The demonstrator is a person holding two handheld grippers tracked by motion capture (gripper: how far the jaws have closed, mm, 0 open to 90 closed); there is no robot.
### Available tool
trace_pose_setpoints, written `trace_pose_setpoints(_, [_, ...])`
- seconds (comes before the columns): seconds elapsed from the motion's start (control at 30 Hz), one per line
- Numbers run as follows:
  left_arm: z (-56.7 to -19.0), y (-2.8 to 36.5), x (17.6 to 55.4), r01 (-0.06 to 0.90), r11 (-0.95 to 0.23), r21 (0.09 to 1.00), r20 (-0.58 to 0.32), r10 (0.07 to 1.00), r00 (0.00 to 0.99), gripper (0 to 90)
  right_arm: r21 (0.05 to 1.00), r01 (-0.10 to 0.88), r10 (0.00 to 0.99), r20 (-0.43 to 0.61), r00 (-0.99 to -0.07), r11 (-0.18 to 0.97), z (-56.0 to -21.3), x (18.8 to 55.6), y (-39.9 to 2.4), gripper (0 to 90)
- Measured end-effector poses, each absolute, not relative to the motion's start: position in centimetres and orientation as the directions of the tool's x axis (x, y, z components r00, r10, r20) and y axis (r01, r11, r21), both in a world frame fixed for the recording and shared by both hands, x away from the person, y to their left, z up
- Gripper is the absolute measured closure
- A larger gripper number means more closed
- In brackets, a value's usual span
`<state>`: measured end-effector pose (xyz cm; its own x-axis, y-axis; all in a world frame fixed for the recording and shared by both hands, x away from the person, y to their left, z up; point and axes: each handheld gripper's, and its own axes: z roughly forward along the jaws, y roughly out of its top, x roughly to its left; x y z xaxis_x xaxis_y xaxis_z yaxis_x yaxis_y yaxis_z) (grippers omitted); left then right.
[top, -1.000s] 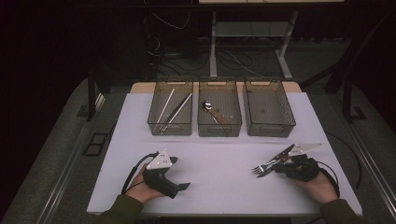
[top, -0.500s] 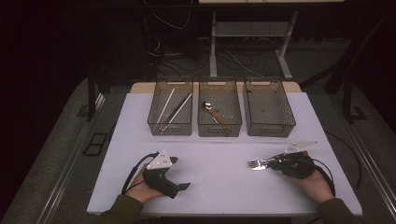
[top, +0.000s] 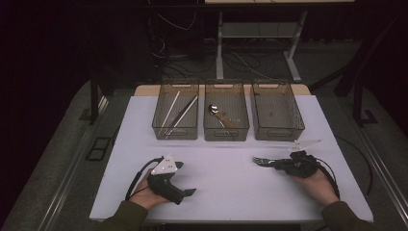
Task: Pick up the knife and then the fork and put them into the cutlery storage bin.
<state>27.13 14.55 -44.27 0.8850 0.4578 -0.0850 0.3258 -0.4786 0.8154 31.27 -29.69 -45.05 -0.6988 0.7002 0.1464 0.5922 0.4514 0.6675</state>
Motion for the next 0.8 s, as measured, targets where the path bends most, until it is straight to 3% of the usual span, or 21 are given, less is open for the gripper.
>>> trace_pose_setpoints(0.6, [-44.3,14.6,27.2,0.321,-0.488,0.812,-0.08,0.451,0.889,0.0,0.671,0.609,0.721,0.157,-0.675,0.423,-45.0,33.9,-29.1,90.0])
trace_pose_setpoints(0.8, [-44.3,14.6,27.2,0.32,-0.488,0.812,-0.081,0.449,0.89,0.0,0.716,0.595,0.741,0.163,-0.651,0.365,-43.4,33.6,-31.1,90.0])
